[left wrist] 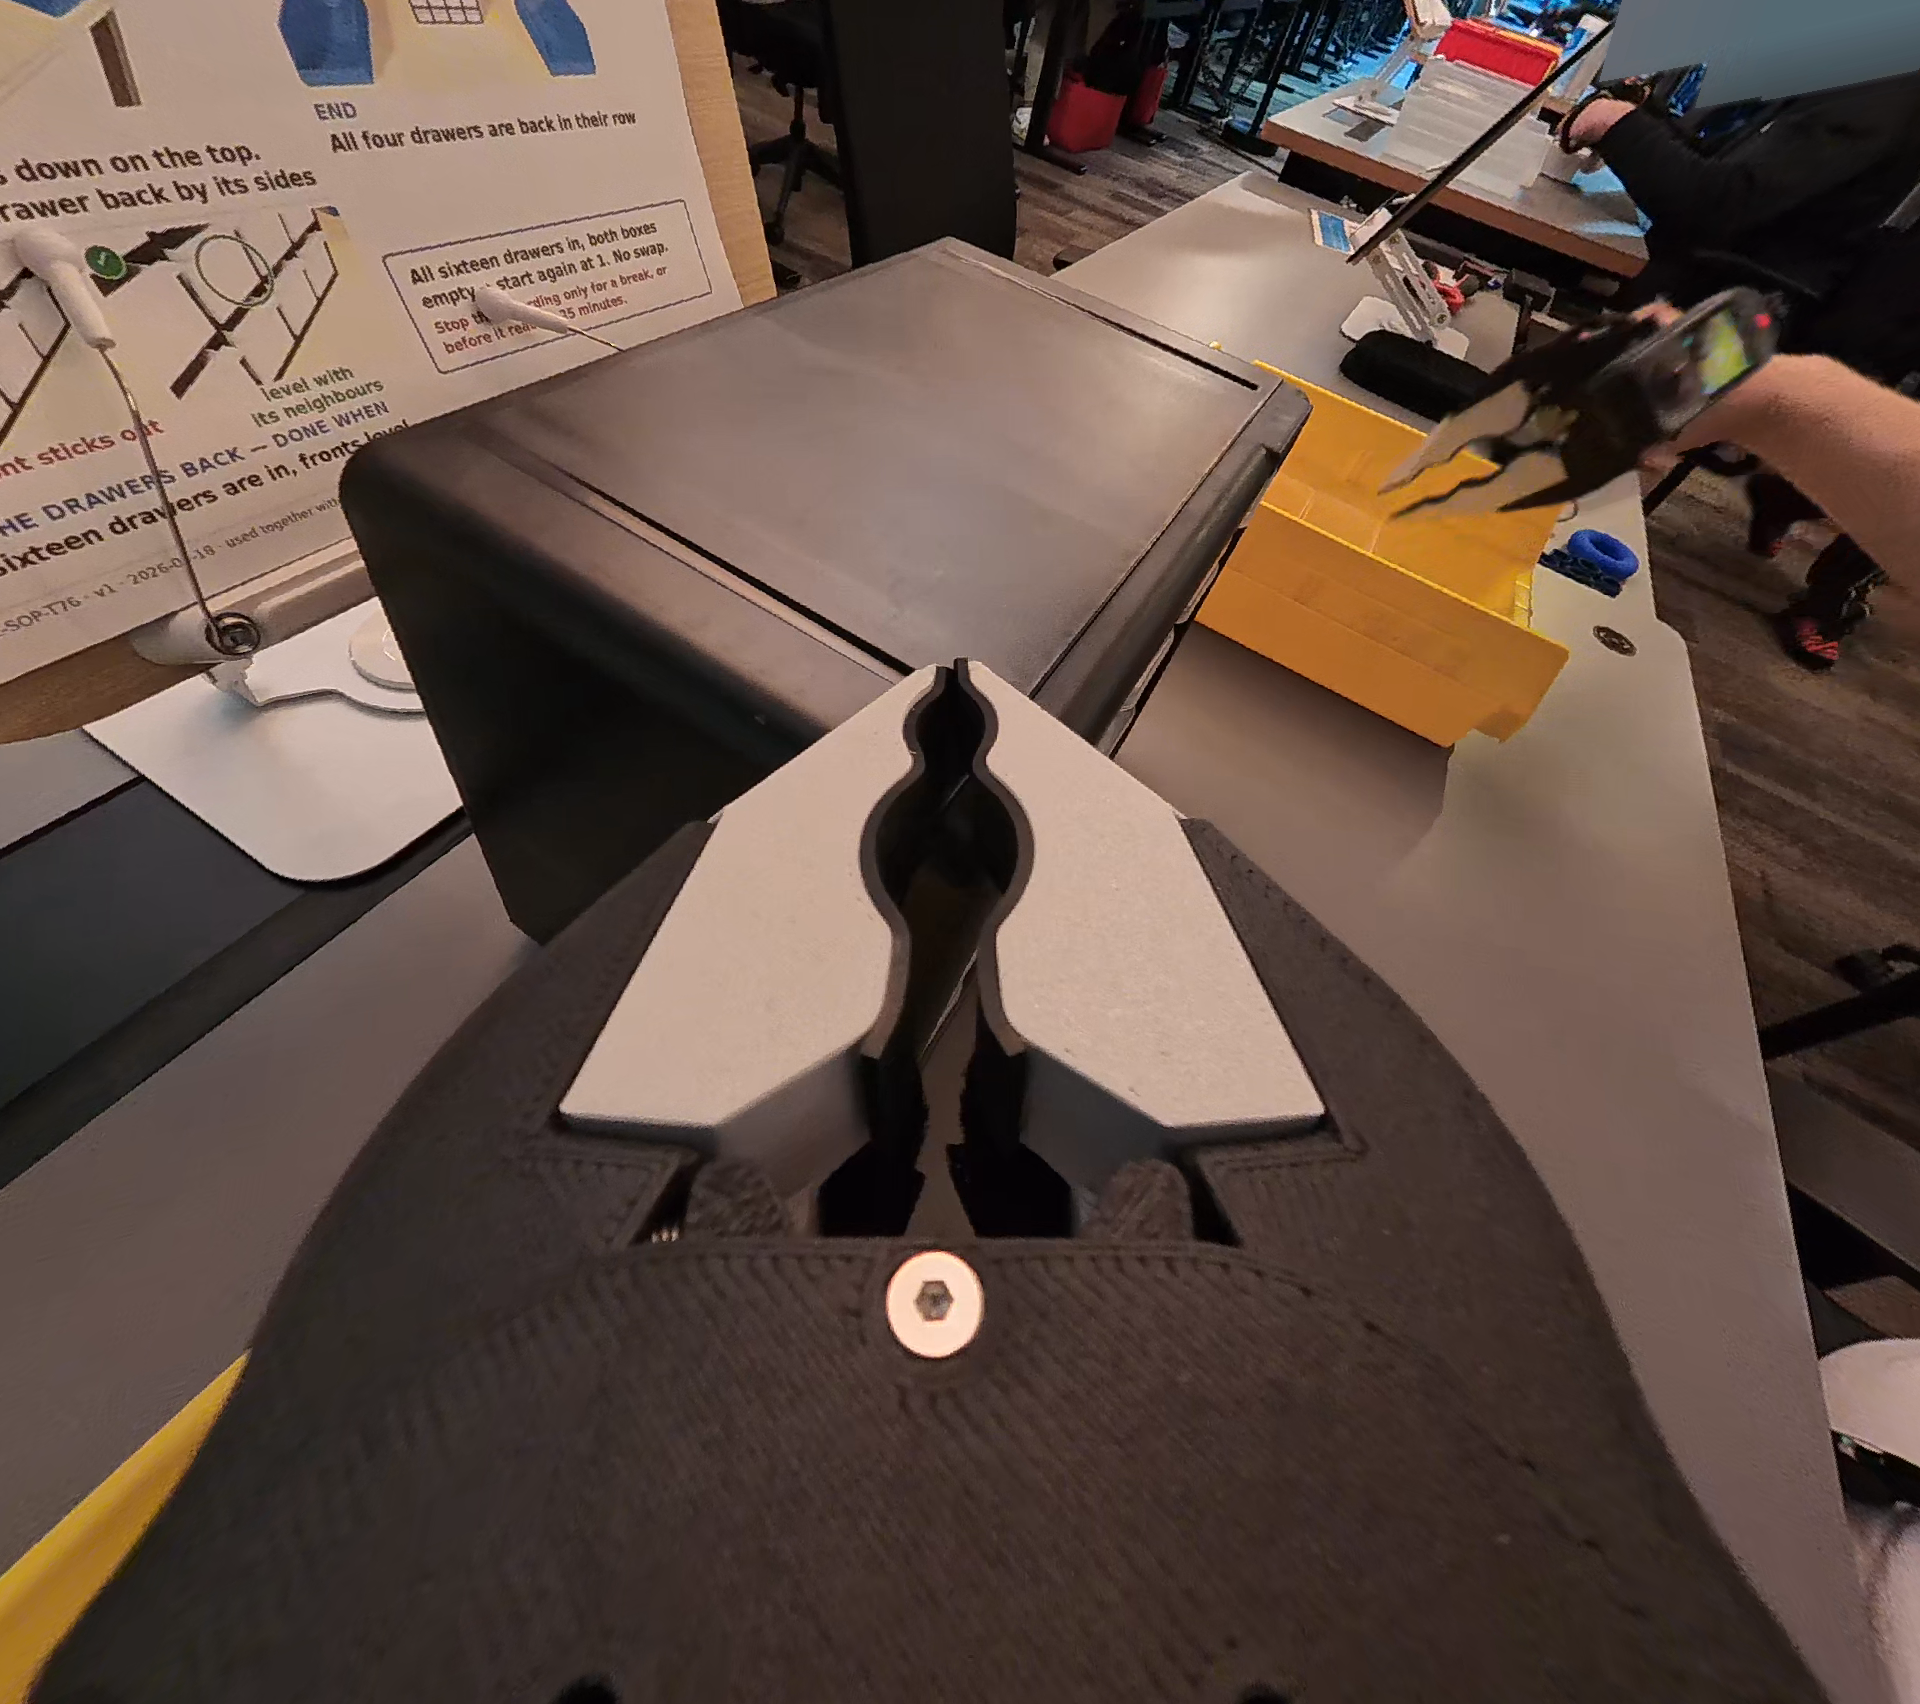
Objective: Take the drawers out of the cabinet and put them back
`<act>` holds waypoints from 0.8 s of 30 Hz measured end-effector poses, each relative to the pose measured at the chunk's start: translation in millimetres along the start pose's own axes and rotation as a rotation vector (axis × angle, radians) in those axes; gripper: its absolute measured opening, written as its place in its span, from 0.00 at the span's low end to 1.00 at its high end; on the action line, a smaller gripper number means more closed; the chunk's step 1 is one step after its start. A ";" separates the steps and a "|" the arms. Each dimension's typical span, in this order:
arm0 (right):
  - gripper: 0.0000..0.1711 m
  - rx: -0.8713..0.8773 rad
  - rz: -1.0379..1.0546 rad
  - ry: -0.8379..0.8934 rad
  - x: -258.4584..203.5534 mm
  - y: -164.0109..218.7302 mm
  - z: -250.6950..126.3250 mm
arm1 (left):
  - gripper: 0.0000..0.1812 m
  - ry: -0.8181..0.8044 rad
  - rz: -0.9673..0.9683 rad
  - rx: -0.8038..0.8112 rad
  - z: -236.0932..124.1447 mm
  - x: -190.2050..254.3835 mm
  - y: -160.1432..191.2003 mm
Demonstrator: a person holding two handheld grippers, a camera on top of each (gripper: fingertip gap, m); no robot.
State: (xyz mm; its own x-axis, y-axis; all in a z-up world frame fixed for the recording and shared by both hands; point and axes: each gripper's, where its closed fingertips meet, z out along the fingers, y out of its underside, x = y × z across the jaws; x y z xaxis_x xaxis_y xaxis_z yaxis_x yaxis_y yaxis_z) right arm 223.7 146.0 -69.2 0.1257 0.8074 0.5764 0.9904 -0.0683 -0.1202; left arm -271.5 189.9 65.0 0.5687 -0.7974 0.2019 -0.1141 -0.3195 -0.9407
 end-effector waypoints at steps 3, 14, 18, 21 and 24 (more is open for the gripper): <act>0.09 0.175 0.105 0.328 61.3 -49.6 -64.0 | 0.00 0.000 0.001 0.000 0.0 0.0 0.0; 0.24 0.918 0.001 0.509 -57.8 -385.4 -104.2 | 0.00 -0.002 0.003 0.000 -0.3 0.0 -0.2; 0.23 0.822 -0.155 0.639 -69.6 -451.6 -42.7 | 0.00 0.004 0.000 0.003 -0.3 0.1 -0.2; 0.16 0.752 -0.278 0.807 -54.3 -473.4 -17.2 | 0.00 0.003 0.001 0.003 -0.3 0.1 -0.2; 0.16 0.719 -0.357 0.847 -51.7 -485.3 4.6 | 0.00 0.004 0.002 0.003 -0.3 0.1 -0.1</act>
State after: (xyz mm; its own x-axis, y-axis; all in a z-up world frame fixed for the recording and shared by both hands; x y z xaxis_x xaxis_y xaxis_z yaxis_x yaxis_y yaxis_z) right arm -263.6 140.1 -44.3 0.1137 0.0460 0.9924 0.7502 0.6509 -0.1162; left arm -271.7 189.6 65.3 0.5649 -0.8002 0.2011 -0.1127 -0.3163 -0.9419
